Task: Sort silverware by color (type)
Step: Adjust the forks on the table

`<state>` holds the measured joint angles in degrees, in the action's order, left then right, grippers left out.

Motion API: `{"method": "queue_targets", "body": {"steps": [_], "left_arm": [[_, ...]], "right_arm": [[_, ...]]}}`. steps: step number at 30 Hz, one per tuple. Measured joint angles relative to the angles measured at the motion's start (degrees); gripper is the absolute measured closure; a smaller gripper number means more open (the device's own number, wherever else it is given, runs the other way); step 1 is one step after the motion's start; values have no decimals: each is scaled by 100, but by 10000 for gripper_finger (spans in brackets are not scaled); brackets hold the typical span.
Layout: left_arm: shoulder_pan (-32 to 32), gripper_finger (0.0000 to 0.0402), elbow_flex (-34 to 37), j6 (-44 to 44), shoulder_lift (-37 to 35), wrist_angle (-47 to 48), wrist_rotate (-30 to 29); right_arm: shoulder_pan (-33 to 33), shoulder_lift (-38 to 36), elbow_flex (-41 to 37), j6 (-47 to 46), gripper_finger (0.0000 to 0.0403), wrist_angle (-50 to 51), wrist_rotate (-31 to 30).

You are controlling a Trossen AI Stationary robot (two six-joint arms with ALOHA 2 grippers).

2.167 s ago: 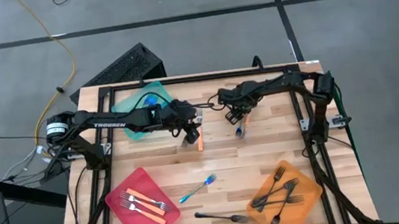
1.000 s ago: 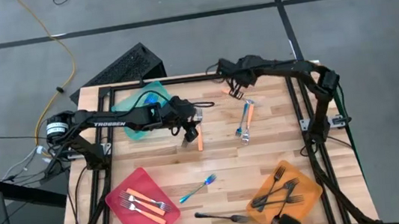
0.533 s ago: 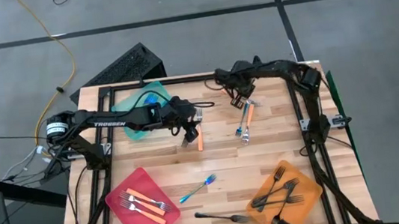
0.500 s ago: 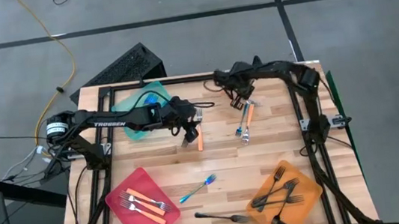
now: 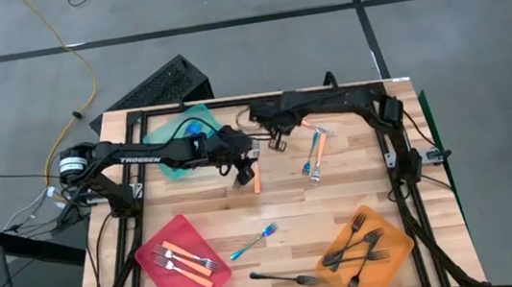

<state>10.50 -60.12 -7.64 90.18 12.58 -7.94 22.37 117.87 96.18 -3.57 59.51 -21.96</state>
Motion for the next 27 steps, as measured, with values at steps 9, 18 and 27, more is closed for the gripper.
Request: {"method": "queue_targets", "body": {"steps": [9,18,27], "left_arm": [[4,226,0,4,6,20,-18],[7,226,0,74,6,43,-20],[7,226,0,62,6,43,-18]], "right_arm": [[789,331,-140,-725,386,167,-35],[868,562,-140,-1262,386,499,-301],[833,977,-144,-1244,386,463,259]]}}
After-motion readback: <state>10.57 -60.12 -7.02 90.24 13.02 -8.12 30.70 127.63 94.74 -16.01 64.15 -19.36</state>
